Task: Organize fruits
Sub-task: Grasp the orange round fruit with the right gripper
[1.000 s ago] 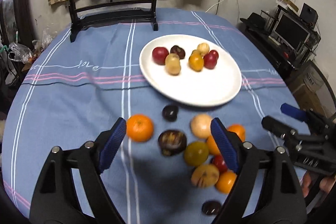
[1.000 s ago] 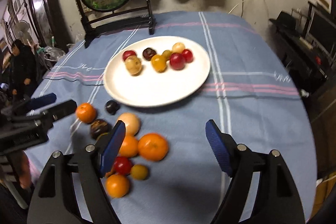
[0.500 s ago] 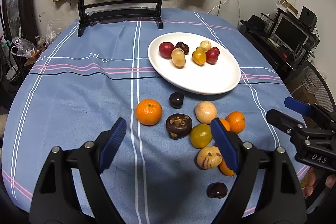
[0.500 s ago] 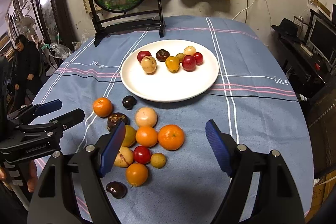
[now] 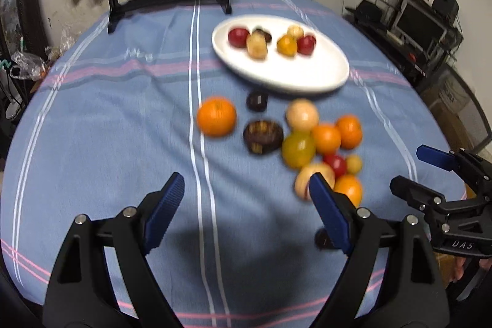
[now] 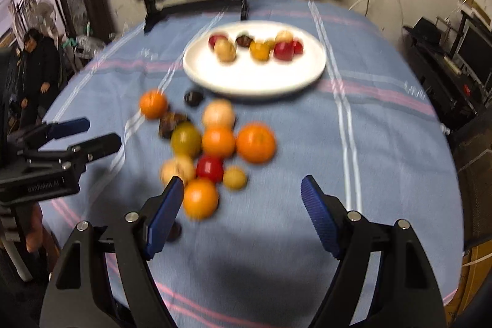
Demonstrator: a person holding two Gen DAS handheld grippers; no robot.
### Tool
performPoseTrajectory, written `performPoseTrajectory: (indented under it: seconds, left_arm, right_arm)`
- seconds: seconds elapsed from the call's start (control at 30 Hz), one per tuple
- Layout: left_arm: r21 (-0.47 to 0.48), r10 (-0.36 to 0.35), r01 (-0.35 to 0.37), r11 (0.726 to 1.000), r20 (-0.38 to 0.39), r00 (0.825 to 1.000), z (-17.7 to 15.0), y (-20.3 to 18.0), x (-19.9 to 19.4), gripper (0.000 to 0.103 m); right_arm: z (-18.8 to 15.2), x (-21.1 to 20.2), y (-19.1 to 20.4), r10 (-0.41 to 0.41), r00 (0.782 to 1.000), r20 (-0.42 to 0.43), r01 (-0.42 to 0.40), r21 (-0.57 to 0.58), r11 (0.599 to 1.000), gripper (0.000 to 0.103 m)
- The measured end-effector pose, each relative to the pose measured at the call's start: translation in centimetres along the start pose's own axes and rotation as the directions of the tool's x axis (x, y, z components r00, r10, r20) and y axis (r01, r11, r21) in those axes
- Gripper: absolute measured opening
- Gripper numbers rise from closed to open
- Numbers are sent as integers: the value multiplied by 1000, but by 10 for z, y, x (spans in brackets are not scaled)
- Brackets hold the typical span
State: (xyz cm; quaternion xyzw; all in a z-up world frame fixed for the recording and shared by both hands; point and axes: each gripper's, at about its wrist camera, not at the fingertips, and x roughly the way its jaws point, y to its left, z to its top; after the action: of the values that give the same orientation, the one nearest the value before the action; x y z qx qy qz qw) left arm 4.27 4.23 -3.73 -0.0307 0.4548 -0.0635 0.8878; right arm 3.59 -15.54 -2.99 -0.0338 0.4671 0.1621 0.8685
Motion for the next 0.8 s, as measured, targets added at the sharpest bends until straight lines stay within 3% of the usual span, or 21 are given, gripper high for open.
performPoseTrajectory:
  seconds: [0.23, 0.3, 0.37, 0.47, 0.53, 0.67, 0.8]
  left_arm:
    - [-8, -7, 7, 1000, -47, 999, -27, 6, 3, 85]
    - [-16, -5, 5, 1000, -41, 999, -31, 10, 0, 85]
    - [-16, -9, 9, 1000, -38, 999, -35, 11, -2, 85]
    - [0, -27, 27, 1000, -37, 999, -38, 9, -3, 85]
    - [29, -40, 41, 999, -44, 998, -39, 1, -3, 85]
    - [80, -67, 72, 994, -65, 996, -42, -17, 1, 85]
    - [102, -144, 155, 983, -108, 984, -45, -35, 12, 85]
  right_arm:
    - [-20, 22, 17, 122, 992, 5, -122, 4, 992, 77]
    - [-20, 29, 17, 143, 990, -2, -143, 6, 990, 55]
    - [-20, 38, 15, 158, 987, -22, -157, 21, 987, 48]
    - [-17, 50, 17, 156, 987, -27, -156, 15, 988, 48]
    - [-16, 61, 18, 171, 985, -39, -170, 23, 985, 38]
    - [-19, 46, 17, 146, 989, -14, -146, 4, 989, 36]
    - [-26, 21, -10, 62, 997, 49, -65, 59, 996, 36]
